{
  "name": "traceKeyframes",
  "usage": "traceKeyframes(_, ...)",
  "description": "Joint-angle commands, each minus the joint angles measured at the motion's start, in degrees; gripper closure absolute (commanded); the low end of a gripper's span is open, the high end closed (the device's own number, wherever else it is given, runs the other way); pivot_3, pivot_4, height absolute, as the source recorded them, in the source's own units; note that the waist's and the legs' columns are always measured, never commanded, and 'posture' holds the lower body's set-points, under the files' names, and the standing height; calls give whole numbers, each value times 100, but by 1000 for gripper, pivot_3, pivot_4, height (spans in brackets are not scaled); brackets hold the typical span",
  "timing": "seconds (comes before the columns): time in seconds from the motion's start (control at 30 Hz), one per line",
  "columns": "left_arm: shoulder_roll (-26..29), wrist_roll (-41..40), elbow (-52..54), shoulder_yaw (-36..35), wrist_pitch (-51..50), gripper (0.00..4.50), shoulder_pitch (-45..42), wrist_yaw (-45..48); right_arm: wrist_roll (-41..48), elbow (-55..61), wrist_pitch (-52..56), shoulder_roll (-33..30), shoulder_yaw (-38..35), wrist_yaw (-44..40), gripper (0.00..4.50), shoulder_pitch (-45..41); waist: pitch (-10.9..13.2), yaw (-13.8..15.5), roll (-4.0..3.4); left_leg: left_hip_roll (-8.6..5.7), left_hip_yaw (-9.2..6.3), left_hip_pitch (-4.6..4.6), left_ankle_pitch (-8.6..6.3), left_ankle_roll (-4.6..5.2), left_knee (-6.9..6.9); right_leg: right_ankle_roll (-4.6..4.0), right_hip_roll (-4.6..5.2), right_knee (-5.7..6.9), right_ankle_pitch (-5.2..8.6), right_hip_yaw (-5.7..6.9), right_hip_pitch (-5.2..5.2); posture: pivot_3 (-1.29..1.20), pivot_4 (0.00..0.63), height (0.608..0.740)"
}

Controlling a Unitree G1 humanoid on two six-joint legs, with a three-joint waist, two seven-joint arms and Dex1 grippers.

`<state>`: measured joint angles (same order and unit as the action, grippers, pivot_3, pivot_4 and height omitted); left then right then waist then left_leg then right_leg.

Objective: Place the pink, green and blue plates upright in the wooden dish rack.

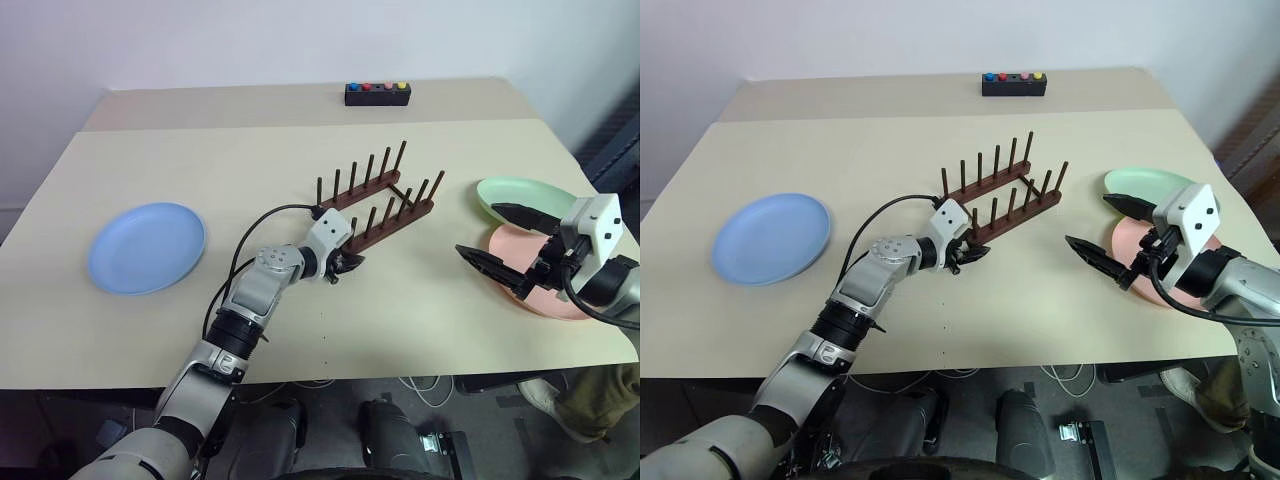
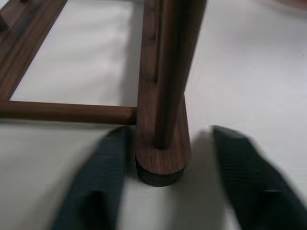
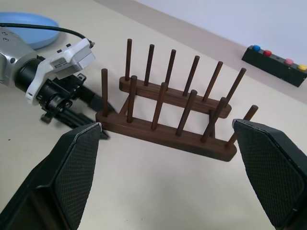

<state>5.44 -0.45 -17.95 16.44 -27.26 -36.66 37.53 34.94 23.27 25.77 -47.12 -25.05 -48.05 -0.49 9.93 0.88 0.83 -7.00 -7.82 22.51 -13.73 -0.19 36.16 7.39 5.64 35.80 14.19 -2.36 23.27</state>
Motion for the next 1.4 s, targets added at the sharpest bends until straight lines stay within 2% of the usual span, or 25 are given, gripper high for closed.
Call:
traceKeyframes(0.03, -39, 111, -14, 148, -121, 3723, 74, -115, -3, 90, -130, -21, -255, 19, 0, 40, -2, 5, -1, 0, 0, 0, 0, 0, 0, 0, 0, 0, 0, 0, 0, 0, 150, 740)
traceKeyframes(0.37, 45, 13, -18, 68, 220, 3737, 11, 39, -43, 36, -228, -2, -253, 40, 0, 23, -2, -2, -1, 0, 0, -3, 0, 0, 1, 0, 0, 1, 0, 0, -2, 0, 150, 740)
traceKeyframes(0.5, 363, -442, 87, -194, 705, 3737, -153, 879, 309, -48, -106, -12, -501, -173, 0, 96, -1, -3, -1, 0, 0, -2, 0, 0, -1, 0, 0, 1, 0, 0, 0, 0, 150, 740)
traceKeyframes(0.83, 998, -645, -225, -137, 2108, 3737, -237, 2393, 519, -177, 282, -374, -1139, -799, 0, 839, 1, -2, -2, 0, 0, 5, -1, 2, -4, -2, 2, -7, 0, 2, 5, 0, 150, 740)
traceKeyframes(0.97, 1077, -681, -255, -72, 2272, 3737, -210, 2818, 502, -107, 280, -354, -1307, -872, 0, 1130, 1, -3, -2, 0, 1, 5, -2, 4, -6, -1, 3, -14, 0, 1, 4, 0, 150, 740)
traceKeyframes(1.1, 1168, -565, -387, 4, 2389, 3737, -198, 3011, 471, -43, 223, -309, -1385, -862, 0, 1303, 1, -13, -3, 0, 2, 6, -3, 5, -5, -1, 2, -20, -1, 1, 2, 0, 150, 740)
traceKeyframes(1.4, 983, -293, -731, 72, 2223, 3737, -299, 2550, 431, 59, 161, -260, -1300, -693, 0, 1280, 1, -4, -3, 1, 2, 6, -3, 6, -4, -1, 2, -22, -1, 1, 1, 0, 150, 740)
